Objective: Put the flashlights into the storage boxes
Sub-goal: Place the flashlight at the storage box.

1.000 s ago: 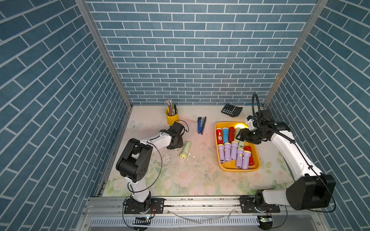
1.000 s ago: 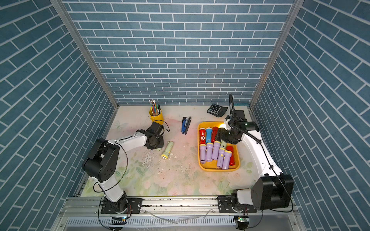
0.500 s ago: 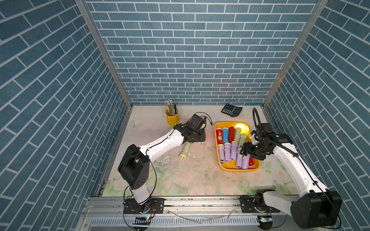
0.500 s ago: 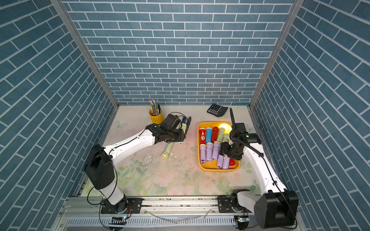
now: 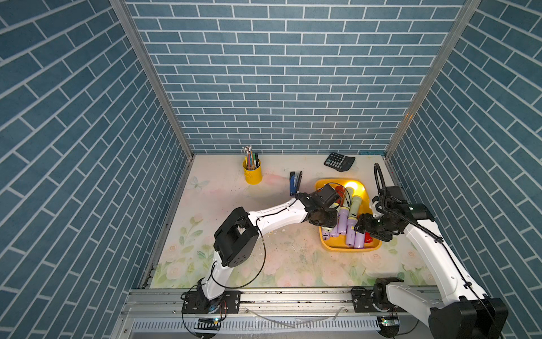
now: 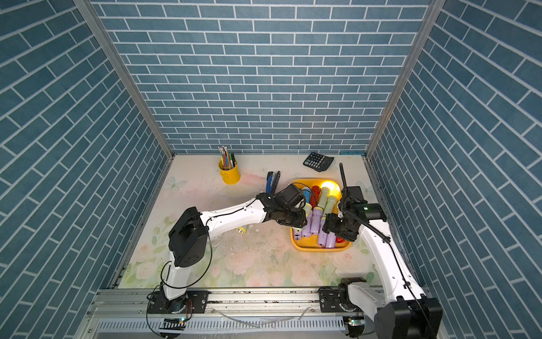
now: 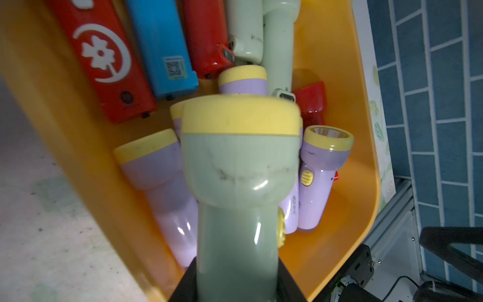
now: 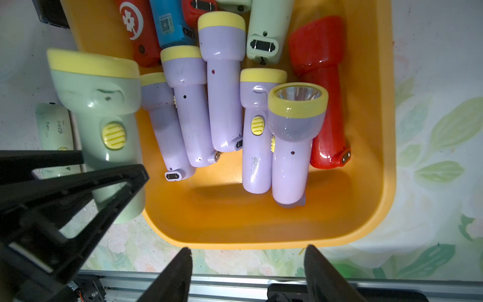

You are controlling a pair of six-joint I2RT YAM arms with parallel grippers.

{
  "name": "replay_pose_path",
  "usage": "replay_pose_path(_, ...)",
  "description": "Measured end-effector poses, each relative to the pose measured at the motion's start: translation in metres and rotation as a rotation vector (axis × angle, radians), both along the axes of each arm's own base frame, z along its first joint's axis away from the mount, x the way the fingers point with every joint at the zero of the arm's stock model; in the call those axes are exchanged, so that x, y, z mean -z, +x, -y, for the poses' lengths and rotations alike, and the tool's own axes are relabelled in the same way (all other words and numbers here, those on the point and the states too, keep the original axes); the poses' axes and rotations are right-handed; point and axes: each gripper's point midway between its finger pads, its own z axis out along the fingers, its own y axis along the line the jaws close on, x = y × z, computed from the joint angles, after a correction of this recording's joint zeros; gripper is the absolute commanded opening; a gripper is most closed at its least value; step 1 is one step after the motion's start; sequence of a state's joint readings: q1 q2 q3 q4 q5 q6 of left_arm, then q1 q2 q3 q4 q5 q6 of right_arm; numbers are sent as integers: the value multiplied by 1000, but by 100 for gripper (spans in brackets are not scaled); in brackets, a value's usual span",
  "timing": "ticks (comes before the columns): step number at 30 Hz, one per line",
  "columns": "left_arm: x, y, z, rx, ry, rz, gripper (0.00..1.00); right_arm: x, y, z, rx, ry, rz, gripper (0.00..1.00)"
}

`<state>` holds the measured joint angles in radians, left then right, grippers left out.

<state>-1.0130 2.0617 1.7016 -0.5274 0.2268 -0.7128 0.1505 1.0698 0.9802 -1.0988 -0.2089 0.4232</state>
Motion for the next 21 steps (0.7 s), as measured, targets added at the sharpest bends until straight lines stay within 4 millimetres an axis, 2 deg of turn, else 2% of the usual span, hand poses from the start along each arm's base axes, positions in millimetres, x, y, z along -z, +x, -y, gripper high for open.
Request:
replay_pose_path(3,-1,-2,4,1,-7,-5,59,-1,0,0,1,2,7,69)
replay_pose_path(7,-7,2,2,-5,-11,15,62,-4,1,-1,8,11,22,70)
replay_pose_path(10,-20,7,-9,-25,-18,41,62,-7,2,-5,-5,16,40,70)
replay_pose_path(13,-38,13,-34,-67,-24,73,62,-9,5,-16,-53,24,66,70)
replay_pose_path(16,-52,22,-68,-129,-22,102,63,-11,8,-32,-128,35,101,68)
replay_pose_path(18,-53,29,-96,-180,-7,114,63,-13,11,-48,-220,35,134,66)
replay_pose_path(21,-42,35,-142,-263,43,112,64,-16,13,-77,-405,30,193,64)
